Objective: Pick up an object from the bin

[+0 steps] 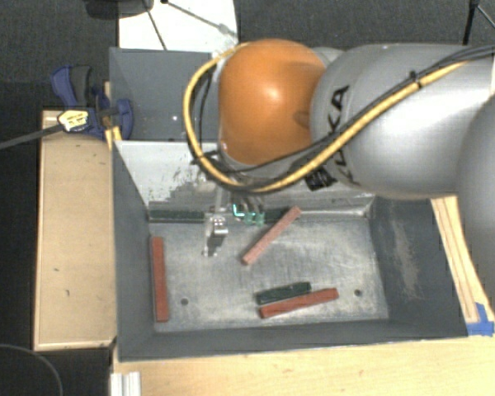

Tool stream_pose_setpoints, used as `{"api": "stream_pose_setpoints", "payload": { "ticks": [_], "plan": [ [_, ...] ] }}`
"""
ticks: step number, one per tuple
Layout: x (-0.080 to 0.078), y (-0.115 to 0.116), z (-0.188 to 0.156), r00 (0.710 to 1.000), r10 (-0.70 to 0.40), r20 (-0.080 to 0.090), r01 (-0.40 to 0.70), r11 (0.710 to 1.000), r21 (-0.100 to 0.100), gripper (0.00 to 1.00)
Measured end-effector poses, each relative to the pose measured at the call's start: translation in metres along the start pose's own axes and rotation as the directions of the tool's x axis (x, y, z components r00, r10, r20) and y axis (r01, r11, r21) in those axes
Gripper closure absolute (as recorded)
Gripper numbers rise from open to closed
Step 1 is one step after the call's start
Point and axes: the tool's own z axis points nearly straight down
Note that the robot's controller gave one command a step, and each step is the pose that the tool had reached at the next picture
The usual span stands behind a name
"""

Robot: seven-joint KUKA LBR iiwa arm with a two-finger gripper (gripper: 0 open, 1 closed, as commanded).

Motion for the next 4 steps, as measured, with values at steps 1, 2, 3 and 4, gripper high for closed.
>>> {"api": "stream_pose_setpoints", "payload": {
  "ticks": [1, 2, 3, 4],
  "plan": [
    [-0.002, -0.001, -0.004, 1.0, 0.005, 0.008, -0.005, 1.0, -0.001, 0.0],
    [0.019, -0.036, 0.055, 0.999, 0.05, 0.01, -0.05, 0.999, -0.003, 0.0],
    [0.03, -0.07, 0.064, 0.999, -0.043, -0.004, 0.043, 0.999, 0.002, 0.0],
    [0.01, -0.092, 0.095, 0.998, -0.062, 0.017, 0.062, 0.998, -0.001, 0.0]
  ]
}}
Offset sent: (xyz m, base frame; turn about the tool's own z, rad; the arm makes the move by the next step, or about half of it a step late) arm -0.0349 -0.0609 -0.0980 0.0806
